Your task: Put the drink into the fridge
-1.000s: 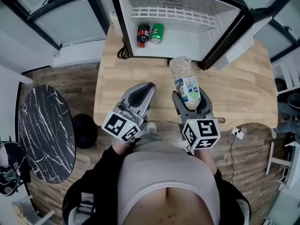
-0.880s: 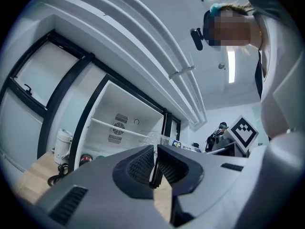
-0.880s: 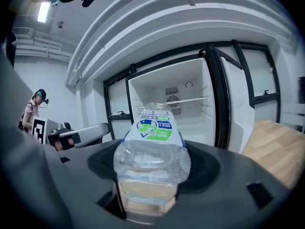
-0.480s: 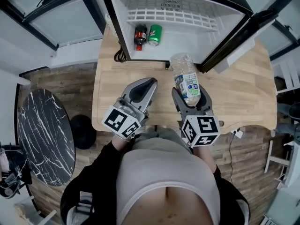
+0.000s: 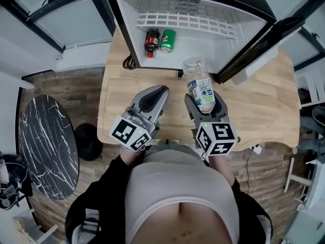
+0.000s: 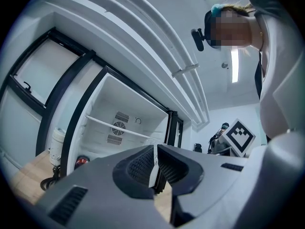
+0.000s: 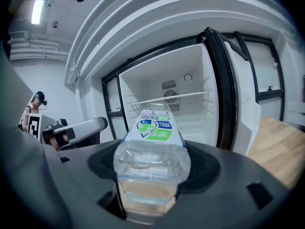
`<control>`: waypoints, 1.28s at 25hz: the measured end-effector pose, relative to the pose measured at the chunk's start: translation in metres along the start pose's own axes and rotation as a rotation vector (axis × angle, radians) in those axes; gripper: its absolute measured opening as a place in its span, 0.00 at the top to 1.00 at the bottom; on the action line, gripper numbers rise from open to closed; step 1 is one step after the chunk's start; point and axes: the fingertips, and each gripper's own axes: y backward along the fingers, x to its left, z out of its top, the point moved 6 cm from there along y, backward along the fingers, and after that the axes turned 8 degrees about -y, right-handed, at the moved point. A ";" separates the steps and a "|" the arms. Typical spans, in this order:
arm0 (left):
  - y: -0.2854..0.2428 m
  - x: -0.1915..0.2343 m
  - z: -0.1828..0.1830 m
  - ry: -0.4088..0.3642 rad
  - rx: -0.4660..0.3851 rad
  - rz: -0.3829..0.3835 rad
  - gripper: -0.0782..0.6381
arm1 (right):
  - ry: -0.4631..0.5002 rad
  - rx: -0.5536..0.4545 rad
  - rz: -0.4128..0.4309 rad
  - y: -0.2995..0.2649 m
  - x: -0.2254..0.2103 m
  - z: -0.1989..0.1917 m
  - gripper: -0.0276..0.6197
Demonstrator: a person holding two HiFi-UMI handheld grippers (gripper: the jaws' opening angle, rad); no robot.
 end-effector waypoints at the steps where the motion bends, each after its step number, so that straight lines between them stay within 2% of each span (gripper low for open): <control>1: 0.001 0.001 -0.001 0.001 0.004 0.006 0.85 | -0.002 0.006 0.001 -0.003 -0.002 -0.002 0.43; 19: 0.015 0.021 -0.035 0.046 0.085 0.117 0.85 | -0.023 0.095 0.004 -0.085 -0.033 -0.032 0.43; 32: 0.015 0.031 -0.043 0.041 0.095 0.134 0.85 | -0.040 0.136 -0.046 -0.137 -0.053 -0.053 0.43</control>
